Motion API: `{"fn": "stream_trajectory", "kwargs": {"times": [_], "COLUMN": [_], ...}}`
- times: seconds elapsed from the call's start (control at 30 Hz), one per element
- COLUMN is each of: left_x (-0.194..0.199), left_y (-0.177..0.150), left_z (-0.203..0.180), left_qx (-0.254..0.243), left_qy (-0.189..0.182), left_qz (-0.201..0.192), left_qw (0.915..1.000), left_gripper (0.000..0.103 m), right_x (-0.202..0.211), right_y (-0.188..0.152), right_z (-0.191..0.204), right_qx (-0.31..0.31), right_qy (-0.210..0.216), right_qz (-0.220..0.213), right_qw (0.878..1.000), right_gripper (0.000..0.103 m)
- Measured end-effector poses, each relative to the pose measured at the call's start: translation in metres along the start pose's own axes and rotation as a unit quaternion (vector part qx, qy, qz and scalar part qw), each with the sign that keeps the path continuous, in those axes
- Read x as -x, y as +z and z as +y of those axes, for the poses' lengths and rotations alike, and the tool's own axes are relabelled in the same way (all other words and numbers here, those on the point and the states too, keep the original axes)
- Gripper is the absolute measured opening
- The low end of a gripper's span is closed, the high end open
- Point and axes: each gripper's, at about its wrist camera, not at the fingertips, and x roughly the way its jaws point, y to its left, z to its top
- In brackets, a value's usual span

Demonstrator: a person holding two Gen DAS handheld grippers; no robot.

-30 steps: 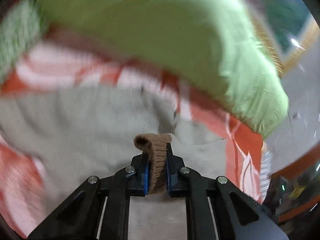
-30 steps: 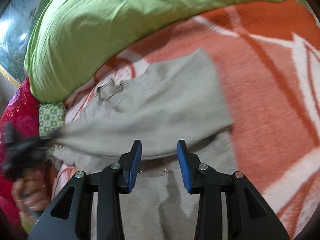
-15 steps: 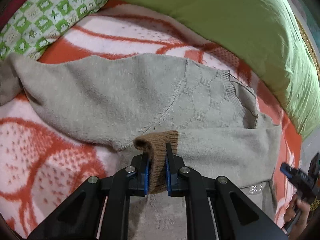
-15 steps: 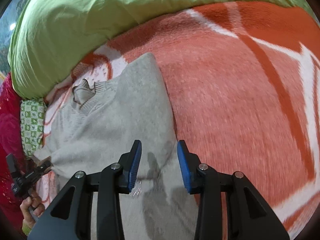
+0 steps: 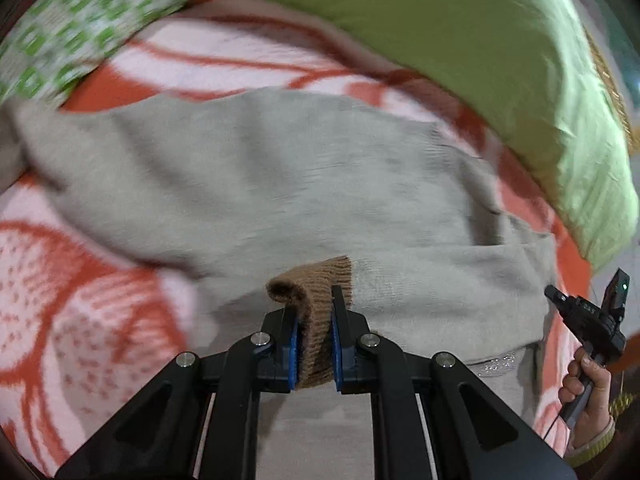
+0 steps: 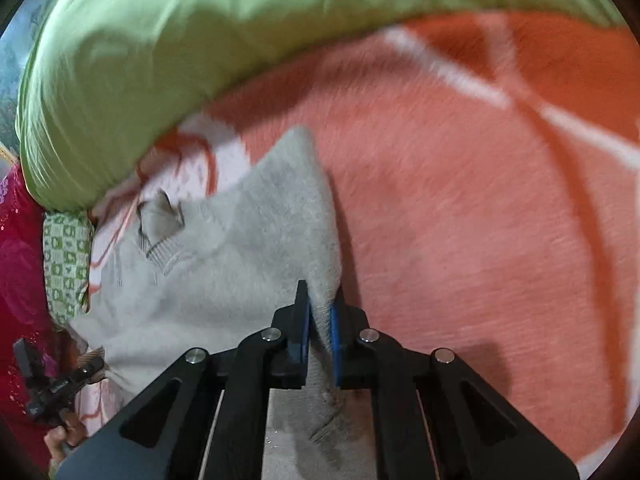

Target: Fold small clothes

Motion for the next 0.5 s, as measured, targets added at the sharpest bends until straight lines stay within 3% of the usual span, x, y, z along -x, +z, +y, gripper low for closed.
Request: {"fn": "stream_trajectory", "kwargs": {"times": [0.1, 0.23, 0.4, 0.5], "left_x": [-0.003, -0.014, -0.029, -0.038], "left_y": [0.005, 0.006, -0.002, -0.01], "left_z": [-0.027, -0.017, 0.006, 0.011], "left_qx": [-0.028, -0.031, -0.032, -0.033], "left_qy": [-0.012, 0.013, 0.028, 0.033], "left_qz": [-0.008, -0.005, 0.02, 0.036], "left_qw": [0.9995, 0.9994, 0.9989, 0.9983], "left_gripper": [0.011, 0.011, 0.012, 0.014], "right_x": [0.01, 0.0, 0.013, 0.032], "right_y": [0.007, 0.008, 0.007, -0.003], "right_z": [-0.018, -0.037, -0.026, 0.014], "right_qx": [0.003, -0.01, -0.003, 0.033], "right_qy": [-0.037, -0.081, -0.063, -0.001], "right_qz": [-0.013, -0.014, -0.028, -0.047], "right_qw": [0.999, 0.997, 0.998, 0.998], "right_gripper": [0.002, 0.0, 0.001, 0.001]}}
